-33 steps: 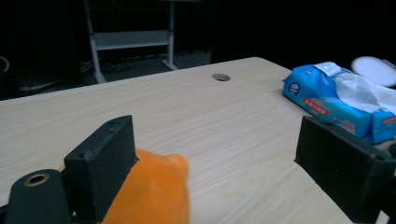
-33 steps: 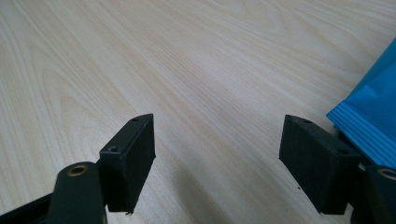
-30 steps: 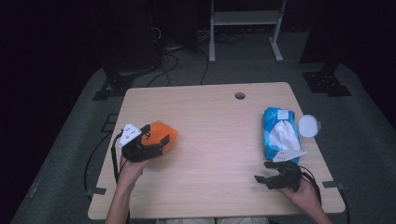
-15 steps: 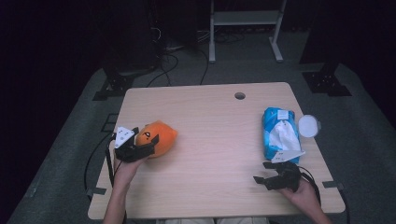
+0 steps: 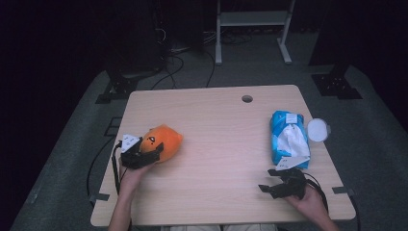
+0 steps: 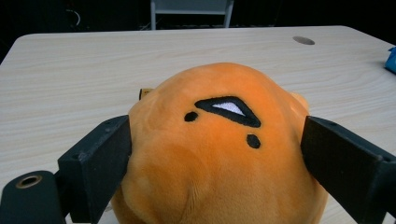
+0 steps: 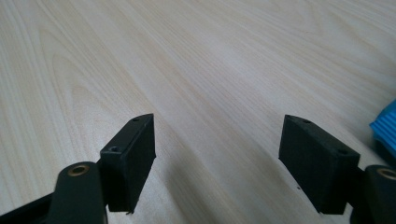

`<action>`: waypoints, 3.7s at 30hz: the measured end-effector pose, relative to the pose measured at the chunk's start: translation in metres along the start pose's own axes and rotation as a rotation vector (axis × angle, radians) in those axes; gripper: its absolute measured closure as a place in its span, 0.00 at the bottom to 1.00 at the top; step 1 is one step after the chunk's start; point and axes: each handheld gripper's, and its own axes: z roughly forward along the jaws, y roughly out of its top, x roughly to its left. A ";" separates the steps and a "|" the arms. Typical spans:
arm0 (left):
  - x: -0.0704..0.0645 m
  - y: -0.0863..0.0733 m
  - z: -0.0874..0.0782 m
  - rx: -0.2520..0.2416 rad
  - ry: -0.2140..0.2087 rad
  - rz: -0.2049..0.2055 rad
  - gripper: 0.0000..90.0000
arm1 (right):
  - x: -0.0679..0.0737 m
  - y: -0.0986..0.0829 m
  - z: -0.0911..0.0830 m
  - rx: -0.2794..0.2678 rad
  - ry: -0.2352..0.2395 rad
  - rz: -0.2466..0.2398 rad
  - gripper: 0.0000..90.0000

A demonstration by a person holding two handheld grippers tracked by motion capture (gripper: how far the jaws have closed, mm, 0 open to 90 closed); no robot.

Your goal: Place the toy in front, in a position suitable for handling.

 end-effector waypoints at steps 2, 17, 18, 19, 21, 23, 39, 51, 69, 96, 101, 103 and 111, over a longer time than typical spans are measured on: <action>-0.002 -0.001 0.001 0.013 0.005 0.022 0.11 | 0.001 0.001 0.001 0.001 -0.001 -0.003 0.29; -0.008 0.000 -0.001 0.077 0.016 0.061 0.41 | 0.003 0.002 0.003 0.005 -0.002 -0.016 0.29; -0.008 0.000 -0.002 0.079 0.019 0.066 0.42 | 0.004 0.003 0.003 0.006 -0.003 -0.019 0.29; -0.008 0.001 -0.003 0.076 0.019 0.071 0.43 | 0.004 0.003 0.002 0.005 -0.005 -0.022 0.29; -0.009 0.002 -0.005 0.072 0.019 0.076 0.45 | 0.004 0.003 0.001 -0.002 -0.006 -0.018 0.29; -0.011 0.004 -0.006 0.066 0.019 0.080 0.47 | 0.003 0.003 0.000 -0.010 -0.004 -0.017 0.29; -0.015 0.017 -0.019 -0.045 -0.061 -0.025 0.51 | 0.003 0.003 -0.001 -0.007 -0.008 -0.019 0.29; -0.041 0.034 -0.028 -0.112 -0.170 -0.038 0.51 | 0.001 0.003 -0.001 -0.015 -0.014 -0.005 0.29; -0.095 0.035 -0.019 -0.078 -0.332 0.047 0.51 | 0.000 0.003 -0.004 -0.012 -0.025 -0.018 0.29; -0.154 0.013 0.001 -0.025 -0.483 0.143 0.50 | -0.010 0.000 -0.019 -0.029 -0.101 0.010 0.29; -0.162 0.009 0.004 -0.017 -0.494 0.167 0.50 | -0.015 -0.001 -0.026 -0.049 -0.120 0.019 0.29; -0.164 0.006 0.006 -0.008 -0.500 0.170 0.50 | -0.018 -0.002 -0.029 -0.060 -0.128 0.025 0.30; -0.168 -0.007 0.014 0.043 -0.539 0.210 0.40 | -0.016 -0.003 -0.035 -0.083 -0.144 0.039 0.30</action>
